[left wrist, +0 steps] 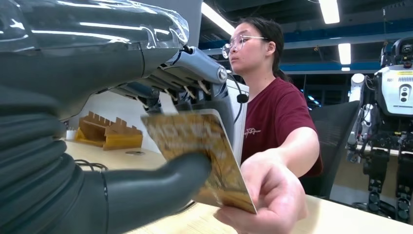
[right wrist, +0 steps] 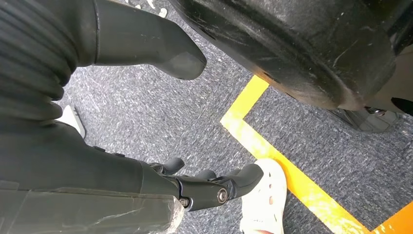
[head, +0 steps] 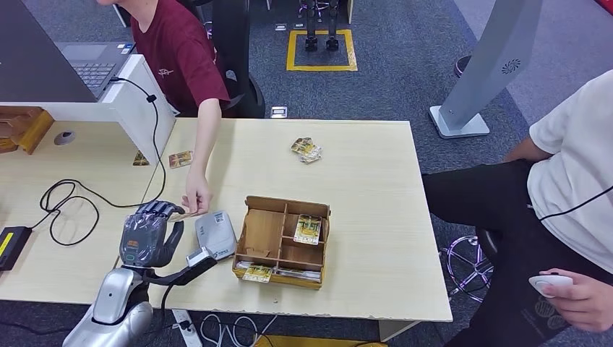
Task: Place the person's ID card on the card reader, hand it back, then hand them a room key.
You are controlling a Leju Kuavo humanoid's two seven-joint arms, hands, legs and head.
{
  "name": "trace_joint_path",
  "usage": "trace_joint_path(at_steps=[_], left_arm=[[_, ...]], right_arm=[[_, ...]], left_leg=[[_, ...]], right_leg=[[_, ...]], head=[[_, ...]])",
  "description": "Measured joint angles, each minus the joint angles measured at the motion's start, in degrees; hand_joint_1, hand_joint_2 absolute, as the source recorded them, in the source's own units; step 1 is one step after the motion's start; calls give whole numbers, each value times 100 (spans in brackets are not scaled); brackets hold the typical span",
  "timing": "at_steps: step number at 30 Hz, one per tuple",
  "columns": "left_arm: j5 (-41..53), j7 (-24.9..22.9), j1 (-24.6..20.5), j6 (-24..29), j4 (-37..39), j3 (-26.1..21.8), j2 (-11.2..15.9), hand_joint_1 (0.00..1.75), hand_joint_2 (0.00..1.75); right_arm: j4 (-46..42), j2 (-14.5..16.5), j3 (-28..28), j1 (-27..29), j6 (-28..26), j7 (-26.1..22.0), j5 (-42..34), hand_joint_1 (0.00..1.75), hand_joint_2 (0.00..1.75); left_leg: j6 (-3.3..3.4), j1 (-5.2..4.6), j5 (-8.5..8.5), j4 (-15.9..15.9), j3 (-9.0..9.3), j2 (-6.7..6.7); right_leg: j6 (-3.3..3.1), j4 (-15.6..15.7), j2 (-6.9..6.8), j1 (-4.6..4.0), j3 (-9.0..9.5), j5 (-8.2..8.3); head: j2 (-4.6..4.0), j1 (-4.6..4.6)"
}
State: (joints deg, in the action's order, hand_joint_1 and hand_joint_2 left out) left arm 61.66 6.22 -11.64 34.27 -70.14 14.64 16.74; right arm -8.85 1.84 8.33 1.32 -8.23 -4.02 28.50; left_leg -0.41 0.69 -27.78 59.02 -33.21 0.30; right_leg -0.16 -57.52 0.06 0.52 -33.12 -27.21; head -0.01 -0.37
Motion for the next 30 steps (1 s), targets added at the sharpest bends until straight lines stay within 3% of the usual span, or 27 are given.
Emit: trace_joint_path(at_steps=[30], left_arm=[[-287,228,20,18,-2,-2,0,175,175]], right_arm=[[0,1,2,-3,1,1,1,0,175]], left_leg=[[0,0,0,0,0,0]], right_leg=[[0,0,0,0,0,0]], head=[[1,0]])
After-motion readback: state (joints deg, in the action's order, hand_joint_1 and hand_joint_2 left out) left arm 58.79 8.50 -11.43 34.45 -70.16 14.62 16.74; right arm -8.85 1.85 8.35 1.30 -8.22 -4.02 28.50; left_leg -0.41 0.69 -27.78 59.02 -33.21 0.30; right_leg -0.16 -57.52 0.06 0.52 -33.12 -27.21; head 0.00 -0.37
